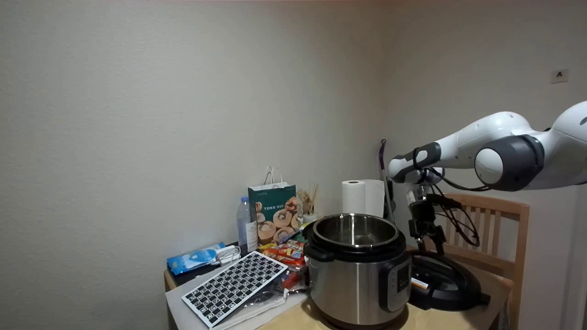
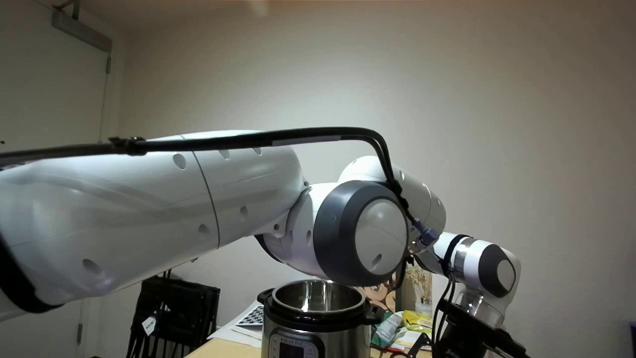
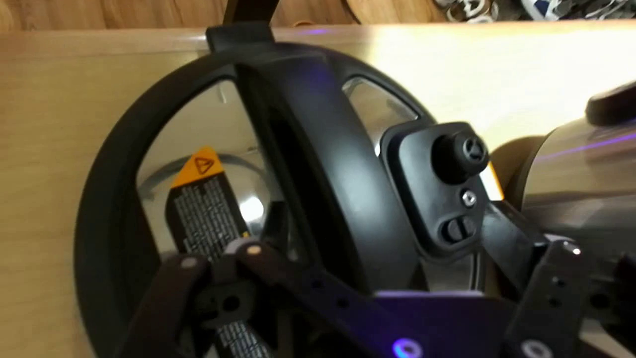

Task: Put the lid on the pressure cooker

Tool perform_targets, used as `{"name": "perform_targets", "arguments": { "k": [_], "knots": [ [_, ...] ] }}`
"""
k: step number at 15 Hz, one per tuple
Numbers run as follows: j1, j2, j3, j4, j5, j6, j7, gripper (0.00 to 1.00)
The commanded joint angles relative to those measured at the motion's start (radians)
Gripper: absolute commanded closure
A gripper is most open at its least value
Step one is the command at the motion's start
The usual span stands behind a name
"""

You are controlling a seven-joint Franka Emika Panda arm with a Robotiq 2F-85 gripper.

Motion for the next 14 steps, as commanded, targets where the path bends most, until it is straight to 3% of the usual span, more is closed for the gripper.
{"name": "perform_targets", "arguments": {
  "k": [1, 9, 14],
  "knots": [
    [0.001, 0.005, -0.015, -0.014, 0.003, 0.106, 0.039, 0.00],
    [0.052, -0.006, -0.017, -0.032, -0.021, 0.089, 0.017, 0.00],
    [0.062, -0.006, -0.004, -0.024, 0.002, -0.037, 0.017, 0.00]
  ]
}}
